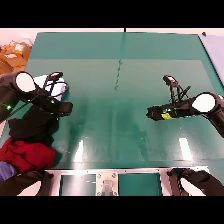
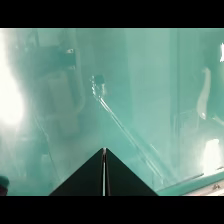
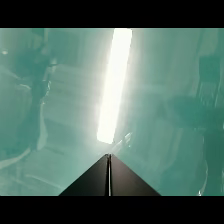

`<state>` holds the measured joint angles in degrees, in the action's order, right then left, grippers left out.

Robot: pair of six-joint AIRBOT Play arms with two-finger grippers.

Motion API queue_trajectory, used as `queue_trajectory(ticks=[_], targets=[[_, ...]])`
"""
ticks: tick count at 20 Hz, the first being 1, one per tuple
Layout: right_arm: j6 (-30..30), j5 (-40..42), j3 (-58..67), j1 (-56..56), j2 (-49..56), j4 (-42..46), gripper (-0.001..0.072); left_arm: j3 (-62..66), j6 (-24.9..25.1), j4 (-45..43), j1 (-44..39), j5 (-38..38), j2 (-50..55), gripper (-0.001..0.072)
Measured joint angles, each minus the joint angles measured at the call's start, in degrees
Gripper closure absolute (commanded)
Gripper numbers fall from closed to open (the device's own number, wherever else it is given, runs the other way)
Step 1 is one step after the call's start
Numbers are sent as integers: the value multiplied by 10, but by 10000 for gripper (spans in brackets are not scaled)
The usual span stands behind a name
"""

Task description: Fold the shirts.

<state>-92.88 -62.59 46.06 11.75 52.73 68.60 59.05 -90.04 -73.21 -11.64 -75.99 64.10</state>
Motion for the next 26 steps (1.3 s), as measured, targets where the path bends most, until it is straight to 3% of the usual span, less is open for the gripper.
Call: queue_trajectory(ticks=[7,8,9,10,11,13,15,19,24,25,26], targets=[[0,53,0,0,0,0,698,0,1,1,0,76,0,683],[0,63,0,0,0,-1,697,0,1,-1,0,86,0,538],[0,72,0,0,0,-1,686,0,2,-10,-1,96,0,72],[0,81,0,0,0,-1,607,0,3,-29,-1,108,0,-13],[0,90,0,0,0,-3,519,0,2,-59,0,123,0,-13],[0,104,0,0,0,-4,471,0,-4,-136,8,162,1,-13],[0,118,0,0,0,-5,260,2,-8,-212,32,209,13,-13],[0,156,0,-1,8,-6,242,23,-12,-289,110,283,85,-13],[0,187,0,-5,29,-6,243,79,-14,-309,170,364,202,-13],[-1,189,0,-5,32,-6,243,90,-14,-309,175,375,226,7],[0,191,0,-5,35,-6,243,99,-15,-307,179,384,246,76]])
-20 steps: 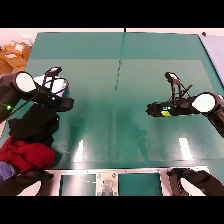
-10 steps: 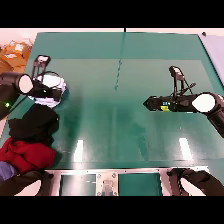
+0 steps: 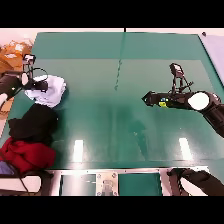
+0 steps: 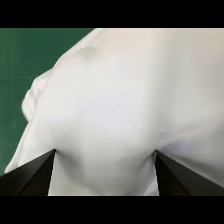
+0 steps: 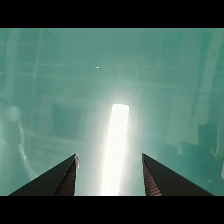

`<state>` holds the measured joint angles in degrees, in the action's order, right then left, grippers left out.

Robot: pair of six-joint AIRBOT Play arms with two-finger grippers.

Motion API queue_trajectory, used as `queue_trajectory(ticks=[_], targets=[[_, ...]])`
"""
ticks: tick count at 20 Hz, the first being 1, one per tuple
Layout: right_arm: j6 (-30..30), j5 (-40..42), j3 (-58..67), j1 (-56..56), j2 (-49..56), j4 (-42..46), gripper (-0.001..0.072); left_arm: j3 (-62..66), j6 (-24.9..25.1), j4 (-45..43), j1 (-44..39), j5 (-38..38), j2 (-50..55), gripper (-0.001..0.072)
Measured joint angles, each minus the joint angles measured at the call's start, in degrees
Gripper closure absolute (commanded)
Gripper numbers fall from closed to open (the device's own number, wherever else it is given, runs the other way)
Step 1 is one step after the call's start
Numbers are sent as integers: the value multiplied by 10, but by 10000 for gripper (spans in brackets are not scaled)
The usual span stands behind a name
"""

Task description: Fold the shirts.

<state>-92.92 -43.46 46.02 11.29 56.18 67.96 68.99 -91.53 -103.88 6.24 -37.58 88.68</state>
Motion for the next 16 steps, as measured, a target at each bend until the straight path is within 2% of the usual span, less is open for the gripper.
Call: queue_trajectory(ticks=[2,3,4,5,9,13,16], targets=[[0,3,0,0,3,0,245,12,-1,10,5,12,31,681],[0,3,0,0,4,0,247,17,0,14,6,16,40,684],[0,4,0,0,5,0,303,22,3,16,7,14,46,685],[0,4,0,0,5,0,417,29,9,20,9,6,51,686],[0,-4,1,-1,6,0,696,106,49,55,4,-101,54,687],[0,-52,16,-18,6,1,697,223,78,104,-47,-174,1,687],[0,-89,37,-54,6,1,697,298,86,153,-114,-232,-43,686]])
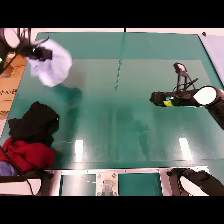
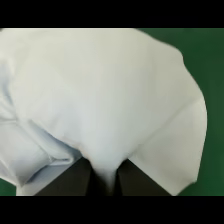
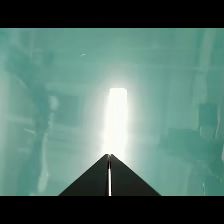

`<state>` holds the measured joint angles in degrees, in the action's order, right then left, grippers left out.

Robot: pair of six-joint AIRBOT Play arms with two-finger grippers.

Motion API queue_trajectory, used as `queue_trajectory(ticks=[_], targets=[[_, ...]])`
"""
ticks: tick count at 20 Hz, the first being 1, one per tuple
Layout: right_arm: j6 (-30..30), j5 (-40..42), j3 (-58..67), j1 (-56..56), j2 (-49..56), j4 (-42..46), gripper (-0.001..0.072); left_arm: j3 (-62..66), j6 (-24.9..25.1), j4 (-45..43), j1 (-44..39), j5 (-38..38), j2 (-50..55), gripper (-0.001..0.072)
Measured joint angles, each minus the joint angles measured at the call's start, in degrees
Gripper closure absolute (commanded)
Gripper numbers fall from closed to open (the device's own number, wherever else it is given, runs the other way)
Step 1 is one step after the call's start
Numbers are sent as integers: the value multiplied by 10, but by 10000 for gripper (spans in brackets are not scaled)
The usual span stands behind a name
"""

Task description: Fold the shirts.

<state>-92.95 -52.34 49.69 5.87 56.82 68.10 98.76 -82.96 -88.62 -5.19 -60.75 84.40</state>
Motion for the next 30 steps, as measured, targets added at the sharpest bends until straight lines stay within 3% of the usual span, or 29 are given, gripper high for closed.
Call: queue_trajectory(ticks=[6,7,8,9,13,15,19,22,24,25,30], targets=[[3,-62,31,-83,0,1,697,19,-8,120,-170,-78,-22,682],[4,-71,33,-92,0,1,674,5,-12,133,-196,-81,-16,485],[4,-78,34,-97,0,0,549,-14,-16,144,-220,-82,-7,90],[4,-85,35,-102,0,1,444,-33,-19,163,-240,-79,1,-5],[5,-100,37,-114,0,-4,418,-73,-32,214,-265,-109,31,-4],[5,-111,35,-125,3,-4,357,-72,-37,225,-236,-150,36,-4],[5,-121,6,-148,12,-5,356,-82,-49,234,-159,-231,38,-4],[31,-112,-9,-158,50,-31,261,-152,-53,248,-141,-266,30,-4],[63,-100,-6,-160,92,-67,252,-230,-55,264,-151,-257,20,-4],[80,-95,0,-161,116,-89,205,-272,-55,279,-162,-239,13,-4],[154,-83,76,-151,250,-200,204,-431,-55,351,-237,-74,4,2]])
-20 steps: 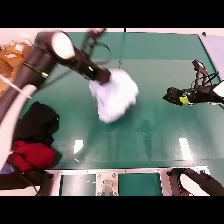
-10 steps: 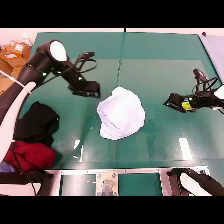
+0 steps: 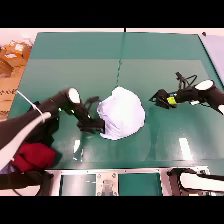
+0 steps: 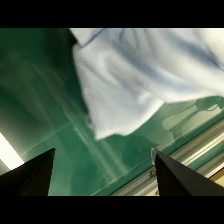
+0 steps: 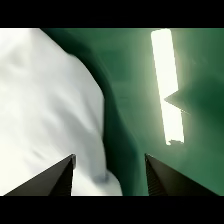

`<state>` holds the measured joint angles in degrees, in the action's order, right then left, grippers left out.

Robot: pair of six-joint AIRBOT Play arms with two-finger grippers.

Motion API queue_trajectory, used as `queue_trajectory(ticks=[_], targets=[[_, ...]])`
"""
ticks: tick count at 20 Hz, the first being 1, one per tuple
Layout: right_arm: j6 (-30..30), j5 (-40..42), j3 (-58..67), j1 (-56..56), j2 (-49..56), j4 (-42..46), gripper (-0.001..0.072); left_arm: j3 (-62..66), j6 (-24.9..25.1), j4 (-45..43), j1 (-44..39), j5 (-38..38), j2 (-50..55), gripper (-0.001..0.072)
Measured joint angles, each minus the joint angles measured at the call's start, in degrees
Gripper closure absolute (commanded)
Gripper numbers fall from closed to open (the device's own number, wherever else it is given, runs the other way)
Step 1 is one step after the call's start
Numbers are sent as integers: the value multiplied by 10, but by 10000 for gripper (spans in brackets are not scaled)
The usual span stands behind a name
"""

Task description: Fold the shirts.

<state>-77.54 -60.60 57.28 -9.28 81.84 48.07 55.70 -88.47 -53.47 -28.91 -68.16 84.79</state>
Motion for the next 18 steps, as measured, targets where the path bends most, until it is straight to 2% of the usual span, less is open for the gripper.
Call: queue_trajectory(ticks=[1,2,3,4,6,8,11,14,16,18], targets=[[7,0,18,6,22,-12,204,-21,0,18,-16,33,-1,61],[13,2,35,12,42,-22,204,-37,-1,38,-28,51,-2,215],[17,2,52,18,61,-30,205,-48,-2,43,-37,69,-3,468],[21,2,67,24,76,-36,205,-57,-1,41,-42,83,-2,686],[26,2,89,31,98,-41,206,-66,3,29,-41,88,-3,685],[29,5,100,35,110,-45,205,-65,7,-11,-16,57,-3,685],[37,6,106,39,118,-48,206,-43,9,-91,56,21,-4,685],[42,8,106,50,121,-49,205,-13,18,-119,131,9,-1,675],[43,19,105,57,122,-50,205,-3,42,-78,154,0,-1,84],[44,28,105,61,122,-51,205,-5,61,-27,150,1,-2,123]])
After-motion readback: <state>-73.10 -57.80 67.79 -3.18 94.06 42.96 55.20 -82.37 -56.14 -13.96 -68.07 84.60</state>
